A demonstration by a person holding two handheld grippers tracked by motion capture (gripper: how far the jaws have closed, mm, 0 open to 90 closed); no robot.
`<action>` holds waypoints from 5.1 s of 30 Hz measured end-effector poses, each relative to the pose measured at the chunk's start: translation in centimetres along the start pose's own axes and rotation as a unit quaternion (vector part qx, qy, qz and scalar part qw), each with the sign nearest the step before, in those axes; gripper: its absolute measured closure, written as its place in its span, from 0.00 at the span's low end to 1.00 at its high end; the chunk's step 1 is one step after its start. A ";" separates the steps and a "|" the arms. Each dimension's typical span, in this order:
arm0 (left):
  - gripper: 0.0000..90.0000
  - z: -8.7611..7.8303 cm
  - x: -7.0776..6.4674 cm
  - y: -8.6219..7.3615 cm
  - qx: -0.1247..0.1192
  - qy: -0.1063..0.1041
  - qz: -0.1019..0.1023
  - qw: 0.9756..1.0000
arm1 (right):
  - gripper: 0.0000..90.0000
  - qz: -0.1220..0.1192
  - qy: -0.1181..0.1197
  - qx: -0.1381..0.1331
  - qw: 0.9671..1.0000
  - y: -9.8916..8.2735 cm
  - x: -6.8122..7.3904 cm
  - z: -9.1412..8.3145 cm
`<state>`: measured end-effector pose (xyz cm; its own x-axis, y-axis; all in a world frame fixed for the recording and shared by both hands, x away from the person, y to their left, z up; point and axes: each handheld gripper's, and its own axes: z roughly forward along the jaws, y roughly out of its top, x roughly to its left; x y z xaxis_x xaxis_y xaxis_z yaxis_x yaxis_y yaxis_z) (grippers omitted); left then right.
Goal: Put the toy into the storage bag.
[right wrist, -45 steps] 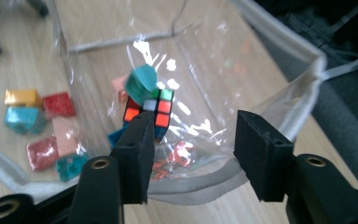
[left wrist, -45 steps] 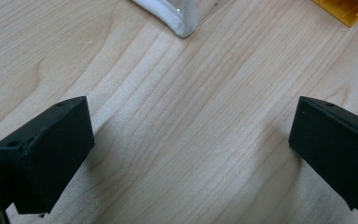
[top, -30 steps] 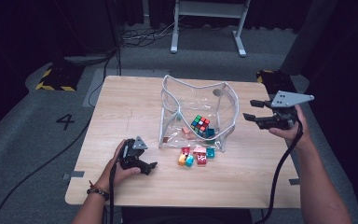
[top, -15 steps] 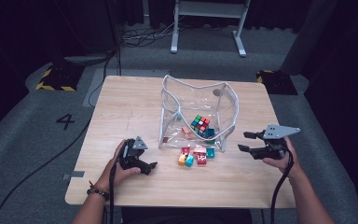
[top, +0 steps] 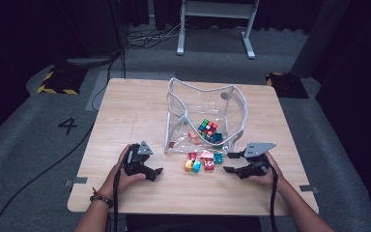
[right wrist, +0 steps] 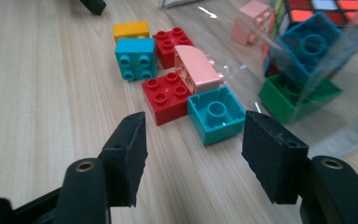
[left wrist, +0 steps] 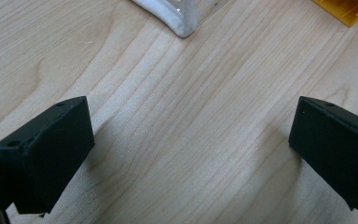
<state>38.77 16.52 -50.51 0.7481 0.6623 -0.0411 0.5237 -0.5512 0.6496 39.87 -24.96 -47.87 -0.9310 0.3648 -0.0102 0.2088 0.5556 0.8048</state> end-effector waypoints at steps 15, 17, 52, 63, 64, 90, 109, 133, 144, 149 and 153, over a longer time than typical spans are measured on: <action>0.00 0.0 0.0 0.0 0.001 0.001 0.000 1.000 | 0.36 0.020 -0.021 0.009 1.000 -0.1 -0.9 3.7; 0.00 0.0 0.0 0.0 0.001 0.001 0.000 1.000 | 0.38 0.011 -0.019 0.010 1.000 0.1 -0.8 3.9; 0.00 0.0 0.0 0.0 0.000 0.000 0.000 1.000 | 0.66 0.086 -0.140 -0.061 0.984 -2.2 -5.7 -6.5; 0.00 0.0 0.0 0.0 0.000 0.000 0.000 1.000 | 0.66 0.112 -0.187 -0.073 0.973 -0.1 -11.2 -9.2; 0.00 0.0 0.0 0.0 0.001 0.001 0.000 1.000 | 0.66 0.114 -0.188 -0.074 0.973 0.2 -11.7 -9.3; 0.00 0.0 0.0 0.0 0.000 0.001 -0.001 1.000 | 0.66 0.015 -0.162 -0.102 0.981 13.7 -12.2 -11.3; 0.00 0.0 0.0 0.0 0.000 0.001 0.000 1.000 | 0.66 -0.106 -0.052 0.010 0.993 19.3 -8.4 -4.5; 0.00 0.0 0.0 0.0 0.000 0.000 0.000 1.000 | 0.66 -0.105 -0.059 0.248 0.961 16.9 -10.1 -2.3; 0.00 0.0 0.0 0.0 -0.002 0.001 -0.001 1.000 | 0.66 -0.109 -0.058 0.255 0.959 16.5 -10.1 -3.4; 0.00 0.0 0.0 0.0 -0.001 0.000 -0.001 1.000 | 0.65 -0.106 -0.056 0.232 0.965 16.4 -10.0 -3.8; 0.00 0.0 0.0 0.0 -0.001 0.000 -0.001 1.000 | 0.59 -0.110 -0.054 0.206 0.971 16.2 -9.8 -4.4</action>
<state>38.76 16.51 -50.52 0.7469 0.6635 -0.0426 0.5246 -0.5488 0.6508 51.01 -22.85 -32.10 -0.9342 0.2681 -0.2353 0.1318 0.8725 0.4706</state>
